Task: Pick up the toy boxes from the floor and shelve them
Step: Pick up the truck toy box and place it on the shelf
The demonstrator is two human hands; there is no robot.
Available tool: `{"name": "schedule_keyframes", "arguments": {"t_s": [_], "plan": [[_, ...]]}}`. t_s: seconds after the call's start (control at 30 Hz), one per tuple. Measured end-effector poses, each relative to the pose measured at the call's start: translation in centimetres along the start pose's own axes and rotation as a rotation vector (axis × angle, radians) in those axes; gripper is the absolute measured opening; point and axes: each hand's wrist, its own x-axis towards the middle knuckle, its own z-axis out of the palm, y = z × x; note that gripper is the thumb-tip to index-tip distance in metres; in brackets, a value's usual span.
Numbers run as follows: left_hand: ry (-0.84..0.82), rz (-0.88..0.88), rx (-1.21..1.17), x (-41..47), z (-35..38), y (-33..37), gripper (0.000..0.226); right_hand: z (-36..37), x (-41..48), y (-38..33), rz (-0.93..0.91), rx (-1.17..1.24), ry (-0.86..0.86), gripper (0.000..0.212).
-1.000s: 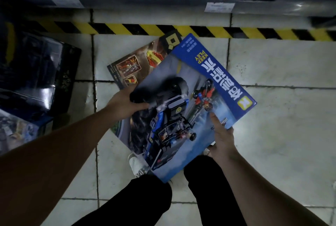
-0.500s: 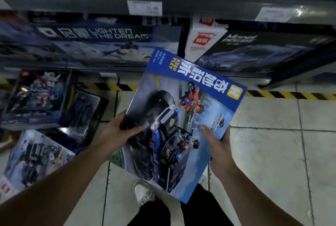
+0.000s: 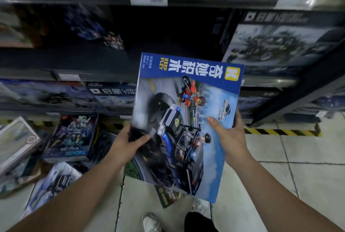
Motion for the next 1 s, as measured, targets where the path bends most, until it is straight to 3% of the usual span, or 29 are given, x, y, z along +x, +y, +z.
{"name": "schedule_keyframes", "arguments": {"t_s": [0.17, 0.33, 0.57, 0.73, 0.87, 0.93, 1.0], "plan": [[0.022, 0.108, -0.015, -3.8, -2.7, 6.3, 0.063, 0.3, -2.3, -9.1, -0.127, 0.014, -0.057, 0.091], [0.041, 0.238, -0.047, -7.9, -4.6, 12.8, 0.055, 0.3, -5.3, -17.8, -0.22, -0.034, -0.087, 0.101], [0.112, 0.377, -0.009, -13.0, -7.5, 20.5, 0.059, 0.9, -9.8, -28.6, -0.396, -0.067, -0.149, 0.101], [0.079, 0.39, -0.031, -15.2, -10.3, 24.4, 0.056, 1.5, -12.2, -35.6, -0.538, -0.14, -0.206, 0.103], [0.013, 0.426, -0.072, -17.4, -12.0, 27.1, 0.083, 2.1, -14.6, -41.0, -0.668, -0.232, -0.308, 0.102], [0.06, 0.466, -0.091, -18.4, -13.2, 28.6, 0.077, 2.3, -15.5, -43.2, -0.723, -0.302, -0.353, 0.104], [0.176, 0.533, -0.103, -19.2, -15.2, 30.0, 0.088, 2.6, -16.2, -45.0, -0.758, -0.395, -0.383, 0.108]]}}
